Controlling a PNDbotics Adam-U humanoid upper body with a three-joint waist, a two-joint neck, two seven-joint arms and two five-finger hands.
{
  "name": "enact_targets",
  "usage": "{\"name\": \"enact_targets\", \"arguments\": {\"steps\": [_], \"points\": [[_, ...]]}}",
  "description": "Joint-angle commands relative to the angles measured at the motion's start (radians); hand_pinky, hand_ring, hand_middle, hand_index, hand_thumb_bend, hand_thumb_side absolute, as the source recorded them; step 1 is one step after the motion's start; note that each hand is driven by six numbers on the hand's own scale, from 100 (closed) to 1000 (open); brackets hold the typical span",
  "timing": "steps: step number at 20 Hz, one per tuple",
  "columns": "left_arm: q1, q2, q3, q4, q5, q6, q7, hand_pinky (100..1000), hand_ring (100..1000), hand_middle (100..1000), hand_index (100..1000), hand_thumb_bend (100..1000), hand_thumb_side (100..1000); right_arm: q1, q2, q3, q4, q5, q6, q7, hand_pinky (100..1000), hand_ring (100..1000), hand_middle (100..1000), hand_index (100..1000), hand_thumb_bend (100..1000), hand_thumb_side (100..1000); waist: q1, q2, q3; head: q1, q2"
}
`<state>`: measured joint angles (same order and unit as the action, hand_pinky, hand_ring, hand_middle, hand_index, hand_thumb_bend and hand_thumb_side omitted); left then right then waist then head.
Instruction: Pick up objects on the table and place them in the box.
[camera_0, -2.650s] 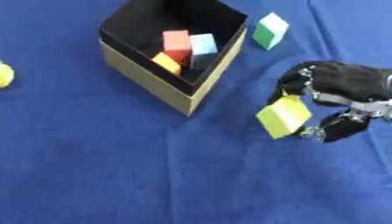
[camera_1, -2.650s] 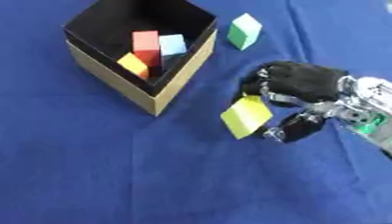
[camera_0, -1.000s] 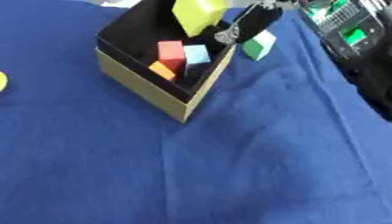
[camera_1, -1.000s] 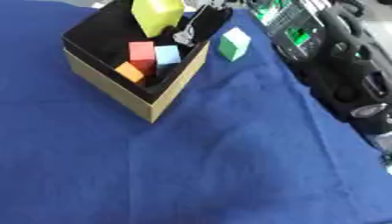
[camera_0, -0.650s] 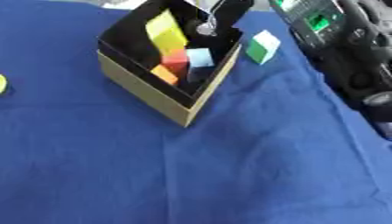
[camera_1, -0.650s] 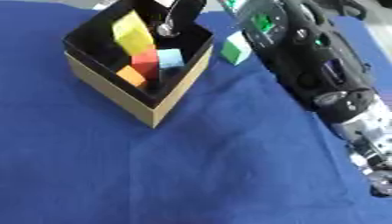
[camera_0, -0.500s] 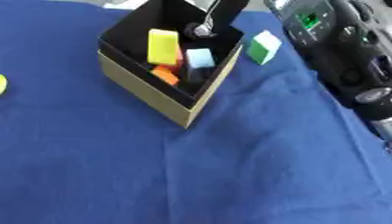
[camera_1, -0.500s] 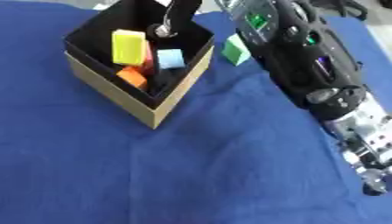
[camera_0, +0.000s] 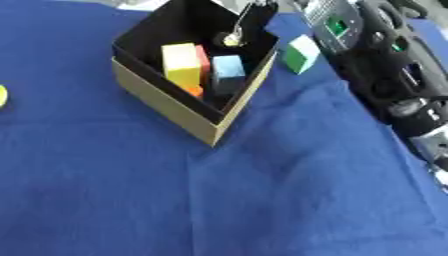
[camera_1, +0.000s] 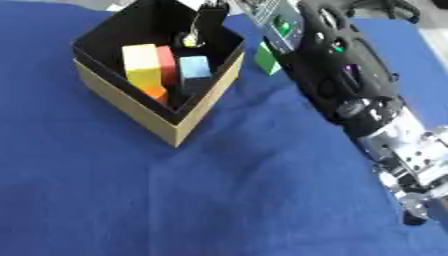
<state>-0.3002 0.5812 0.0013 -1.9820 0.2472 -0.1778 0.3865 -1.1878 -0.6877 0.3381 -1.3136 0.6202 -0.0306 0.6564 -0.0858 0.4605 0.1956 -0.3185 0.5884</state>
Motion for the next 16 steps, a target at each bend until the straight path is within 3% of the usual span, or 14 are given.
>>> {"name": "enact_targets", "arguments": {"steps": [1,11,16], "points": [[0.000,0.023,0.018,-0.018,-0.008,-0.001,0.008,796,864,815,894,273,726,0.011,-0.085,-0.046,-0.032,-0.032,0.015,-0.033,883,927,785,904,300,116,0.007,-0.033,-0.005,0.008,-0.003],[0.010,0.030,0.028,-0.018,-0.021,-0.005,0.021,795,864,814,893,274,725,0.227,-0.321,-0.169,-0.138,-0.131,0.037,-0.061,893,947,819,912,305,124,0.008,-0.031,-0.024,0.030,-0.001],[0.007,0.026,0.026,-0.018,-0.021,-0.004,0.020,795,863,812,893,271,726,0.314,-0.367,-0.187,-0.165,-0.142,0.043,-0.062,899,955,833,935,346,100,0.023,-0.018,-0.018,0.034,-0.013]]}}
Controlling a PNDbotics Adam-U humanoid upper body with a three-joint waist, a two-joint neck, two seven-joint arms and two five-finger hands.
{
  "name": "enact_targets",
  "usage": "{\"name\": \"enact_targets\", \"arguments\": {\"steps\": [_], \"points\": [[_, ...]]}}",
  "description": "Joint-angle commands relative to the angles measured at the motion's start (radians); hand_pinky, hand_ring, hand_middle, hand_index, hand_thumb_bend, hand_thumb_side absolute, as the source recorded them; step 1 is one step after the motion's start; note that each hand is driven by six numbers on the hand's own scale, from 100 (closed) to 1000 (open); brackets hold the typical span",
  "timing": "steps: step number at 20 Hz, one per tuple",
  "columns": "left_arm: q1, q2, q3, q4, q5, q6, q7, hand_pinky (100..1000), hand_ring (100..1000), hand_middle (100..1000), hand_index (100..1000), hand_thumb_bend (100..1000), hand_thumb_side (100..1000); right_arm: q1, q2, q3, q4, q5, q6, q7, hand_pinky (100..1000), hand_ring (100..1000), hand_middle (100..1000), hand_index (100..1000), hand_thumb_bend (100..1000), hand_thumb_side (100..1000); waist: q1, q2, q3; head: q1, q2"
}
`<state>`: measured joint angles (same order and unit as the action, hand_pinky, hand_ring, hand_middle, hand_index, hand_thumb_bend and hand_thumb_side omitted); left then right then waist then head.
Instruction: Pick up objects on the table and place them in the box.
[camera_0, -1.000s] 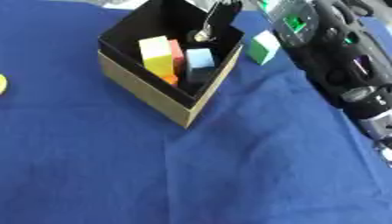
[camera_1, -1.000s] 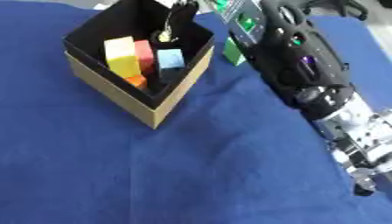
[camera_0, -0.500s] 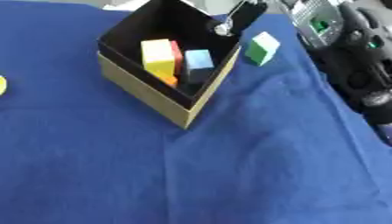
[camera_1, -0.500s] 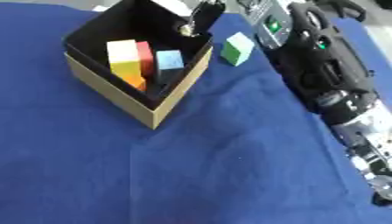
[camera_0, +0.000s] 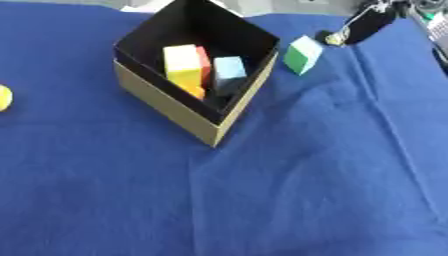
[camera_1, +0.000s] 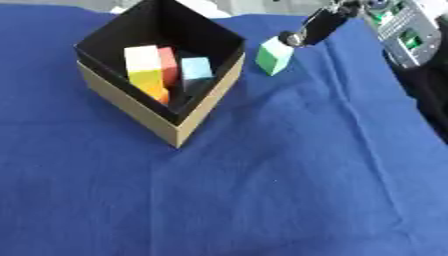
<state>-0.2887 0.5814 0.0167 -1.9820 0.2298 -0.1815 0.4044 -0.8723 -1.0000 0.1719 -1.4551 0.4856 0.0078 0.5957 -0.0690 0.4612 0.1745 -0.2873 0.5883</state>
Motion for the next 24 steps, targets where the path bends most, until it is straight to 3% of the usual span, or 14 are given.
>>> {"name": "enact_targets", "arguments": {"steps": [1,10,14,24], "points": [[-0.005,0.025,0.010,-0.018,-0.003,0.000,0.002,795,863,811,893,271,725,0.002,-0.054,-0.019,-0.023,-0.003,0.004,0.000,899,955,834,935,346,100,0.009,-0.016,0.005,0.002,-0.016],[-0.011,0.019,0.007,-0.018,0.000,-0.001,-0.003,794,863,810,893,268,727,-0.026,-0.016,-0.006,0.057,0.059,-0.005,-0.009,901,956,847,935,380,100,0.025,0.015,0.017,-0.013,-0.044],[-0.011,0.018,0.007,-0.018,0.000,-0.002,-0.003,794,863,810,893,264,728,-0.028,-0.014,-0.014,0.098,0.106,-0.005,-0.021,910,969,874,944,459,100,0.026,0.031,0.022,-0.018,-0.054],[-0.014,0.016,0.006,-0.018,0.000,-0.003,-0.002,793,863,809,892,262,730,-0.052,0.010,-0.049,0.154,0.190,0.005,-0.074,911,973,884,941,461,100,0.023,0.051,0.025,-0.023,-0.071]]}}
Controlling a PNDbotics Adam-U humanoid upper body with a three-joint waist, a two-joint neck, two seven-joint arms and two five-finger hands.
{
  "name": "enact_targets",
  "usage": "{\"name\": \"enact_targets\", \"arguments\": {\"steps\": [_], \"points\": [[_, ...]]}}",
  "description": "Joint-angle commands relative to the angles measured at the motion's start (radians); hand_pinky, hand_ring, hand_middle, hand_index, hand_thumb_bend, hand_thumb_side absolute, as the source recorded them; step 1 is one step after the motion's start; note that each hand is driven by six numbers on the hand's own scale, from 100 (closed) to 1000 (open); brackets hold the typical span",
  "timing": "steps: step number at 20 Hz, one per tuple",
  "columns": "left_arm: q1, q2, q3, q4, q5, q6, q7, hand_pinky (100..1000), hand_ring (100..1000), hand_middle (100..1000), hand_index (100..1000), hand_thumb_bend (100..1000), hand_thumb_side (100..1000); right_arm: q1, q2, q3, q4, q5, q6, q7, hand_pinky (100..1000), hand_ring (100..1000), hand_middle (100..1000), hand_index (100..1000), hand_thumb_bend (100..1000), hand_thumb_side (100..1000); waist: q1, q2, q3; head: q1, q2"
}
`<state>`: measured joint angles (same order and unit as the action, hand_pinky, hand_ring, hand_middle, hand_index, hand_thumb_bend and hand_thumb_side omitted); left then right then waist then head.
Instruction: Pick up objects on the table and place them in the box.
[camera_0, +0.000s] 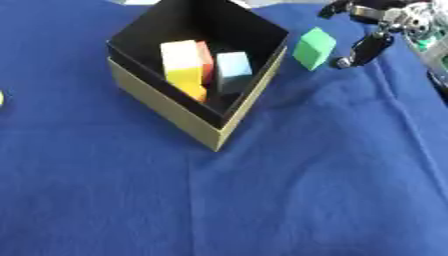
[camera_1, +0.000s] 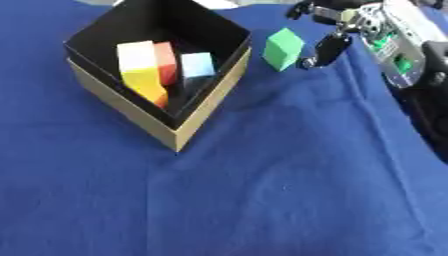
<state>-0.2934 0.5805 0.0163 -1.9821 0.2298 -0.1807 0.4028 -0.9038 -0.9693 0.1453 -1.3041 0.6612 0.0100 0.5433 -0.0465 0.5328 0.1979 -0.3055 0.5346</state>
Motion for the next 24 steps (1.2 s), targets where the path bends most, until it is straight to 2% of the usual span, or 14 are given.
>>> {"name": "enact_targets", "arguments": {"steps": [1,8,17,24], "points": [[-0.009,0.017,0.007,-0.018,0.000,-0.004,0.000,794,863,809,892,262,730,-0.024,-0.018,-0.024,0.006,0.015,0.004,-0.030,910,973,884,941,457,100,0.000,-0.019,0.002,-0.006,-0.020],[-0.011,0.018,0.007,-0.018,-0.001,-0.005,0.001,793,863,809,891,261,730,-0.043,-0.004,-0.035,0.033,-0.004,0.014,-0.064,909,971,882,939,426,100,-0.006,-0.011,0.005,-0.015,-0.029],[-0.014,0.017,0.007,-0.018,-0.001,-0.007,0.003,793,864,807,889,259,731,-0.049,0.007,-0.024,0.049,-0.002,-0.013,-0.025,906,970,879,934,442,100,-0.014,0.001,0.009,-0.018,-0.027],[-0.019,0.016,0.007,-0.018,-0.001,-0.008,0.004,792,864,805,888,259,732,-0.060,0.022,-0.011,0.042,-0.026,-0.049,-0.004,898,964,877,912,380,100,-0.018,0.007,0.012,-0.018,-0.023]]}}
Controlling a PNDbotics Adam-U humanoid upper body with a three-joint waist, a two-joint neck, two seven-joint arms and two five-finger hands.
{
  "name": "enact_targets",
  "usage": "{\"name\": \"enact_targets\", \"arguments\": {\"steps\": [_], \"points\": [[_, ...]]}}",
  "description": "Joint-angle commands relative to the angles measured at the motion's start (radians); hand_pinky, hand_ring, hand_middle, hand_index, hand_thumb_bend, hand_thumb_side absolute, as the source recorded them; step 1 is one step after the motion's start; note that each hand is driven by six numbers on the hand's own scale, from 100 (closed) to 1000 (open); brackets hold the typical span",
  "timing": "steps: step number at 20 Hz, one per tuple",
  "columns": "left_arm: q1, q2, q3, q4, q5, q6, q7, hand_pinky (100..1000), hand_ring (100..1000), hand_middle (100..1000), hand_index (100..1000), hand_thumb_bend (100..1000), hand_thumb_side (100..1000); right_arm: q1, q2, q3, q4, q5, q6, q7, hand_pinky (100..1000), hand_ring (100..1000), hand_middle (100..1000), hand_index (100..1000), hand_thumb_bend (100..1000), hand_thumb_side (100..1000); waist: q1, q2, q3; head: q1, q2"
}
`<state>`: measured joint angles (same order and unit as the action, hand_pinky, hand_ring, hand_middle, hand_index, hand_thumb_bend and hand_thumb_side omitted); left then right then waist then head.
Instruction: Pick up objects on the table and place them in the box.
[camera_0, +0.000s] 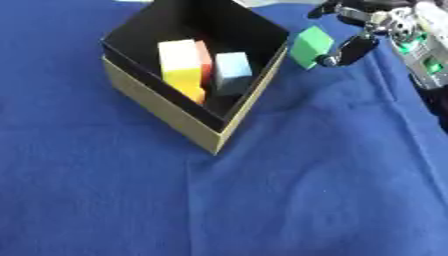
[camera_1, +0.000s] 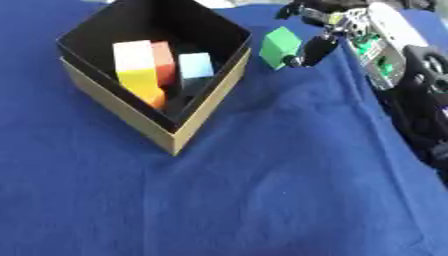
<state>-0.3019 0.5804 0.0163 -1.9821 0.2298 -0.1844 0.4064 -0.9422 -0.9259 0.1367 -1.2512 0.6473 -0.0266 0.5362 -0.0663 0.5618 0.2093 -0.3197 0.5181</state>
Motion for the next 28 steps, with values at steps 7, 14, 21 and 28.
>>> {"name": "enact_targets", "arguments": {"steps": [7,14,21,28], "points": [[-0.012,0.015,0.008,-0.018,0.000,-0.004,0.001,792,864,803,887,258,732,-0.029,-0.008,0.006,0.012,0.021,-0.003,-0.004,880,931,781,833,360,100,-0.003,-0.020,0.003,-0.005,-0.006],[-0.012,0.014,0.008,-0.018,-0.001,-0.003,0.003,791,863,801,886,258,732,-0.038,0.006,0.005,0.021,0.035,0.009,-0.047,835,822,593,645,184,100,-0.007,-0.028,0.001,-0.007,-0.002],[-0.001,0.019,0.013,-0.018,-0.003,-0.002,0.006,792,863,801,887,263,731,-0.052,-0.019,-0.010,-0.100,-0.028,0.024,-0.104,821,772,554,608,117,100,-0.011,-0.058,-0.014,0.003,0.021],[0.012,0.030,0.016,-0.018,-0.010,0.000,0.009,793,864,801,886,266,729,-0.101,-0.078,-0.013,-0.340,-0.123,0.029,0.002,832,776,585,660,124,100,-0.020,-0.100,-0.042,0.011,0.056]]}}
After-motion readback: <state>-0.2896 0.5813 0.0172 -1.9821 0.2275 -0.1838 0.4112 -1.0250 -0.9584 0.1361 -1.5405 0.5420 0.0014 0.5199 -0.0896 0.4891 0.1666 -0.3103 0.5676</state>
